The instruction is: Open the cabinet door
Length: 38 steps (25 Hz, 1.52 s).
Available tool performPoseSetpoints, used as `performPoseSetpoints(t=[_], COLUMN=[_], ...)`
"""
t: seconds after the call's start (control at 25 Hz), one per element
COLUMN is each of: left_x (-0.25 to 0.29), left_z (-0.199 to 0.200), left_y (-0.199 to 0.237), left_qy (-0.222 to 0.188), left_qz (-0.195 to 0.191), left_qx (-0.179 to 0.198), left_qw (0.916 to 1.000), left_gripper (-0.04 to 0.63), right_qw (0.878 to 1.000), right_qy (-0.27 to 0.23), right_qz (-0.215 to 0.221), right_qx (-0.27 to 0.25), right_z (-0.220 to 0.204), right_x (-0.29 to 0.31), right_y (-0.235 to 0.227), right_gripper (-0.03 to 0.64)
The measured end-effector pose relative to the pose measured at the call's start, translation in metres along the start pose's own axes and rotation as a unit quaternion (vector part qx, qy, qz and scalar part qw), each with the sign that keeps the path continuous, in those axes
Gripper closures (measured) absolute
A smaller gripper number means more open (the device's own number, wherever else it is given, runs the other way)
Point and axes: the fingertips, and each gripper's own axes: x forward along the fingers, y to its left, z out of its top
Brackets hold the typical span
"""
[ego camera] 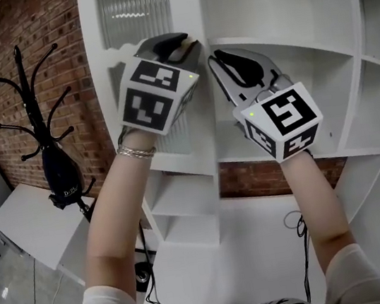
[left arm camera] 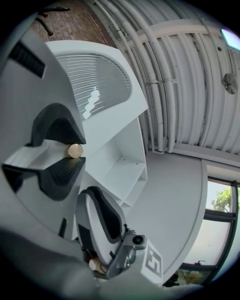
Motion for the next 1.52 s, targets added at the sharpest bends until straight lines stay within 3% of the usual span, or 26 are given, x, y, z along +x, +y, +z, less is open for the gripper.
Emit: performPoseSetpoints(t=[0.52,0.84,1.0,1.24,1.52], left_x=[-0.049,-0.08,-0.096,-0.119,-0.133], left_z=[0.023,0.023,0.029,0.037,0.04], left_y=[0.004,0.01,0.017,0.024,0.028], left_qy=[-0.023,-0.024,-0.035,-0.036,-0.042], left_qz=[-0.042,-0.065,-0.063,-0.039,-0.053], left_qx=[-0.015,-0.026,-0.032,-0.007,-0.039], left_qw=[0.9987,0.9973,0.9969,0.9986,0.997], left_gripper=[0.502,0.502,0.502,0.506,0.508], right_qw=[1.0,1.0,0.999,0.998,0.995], right_qy=[-0.026,-0.027,-0.025,-0.043,-0.075], right_qz=[0.013,0.015,0.022,0.036,0.057], right_qx=[-0.005,0.007,0.015,0.025,0.032], right_z=[0.024,0.018,0.017,0.03,0.049], right_x=[-0.009,-0.017,-0.017,-0.009,-0.007], right_y=[0.02,0.04,0.046,0.057,0.07], right_gripper=[0.586,0.586,0.586,0.586,0.586])
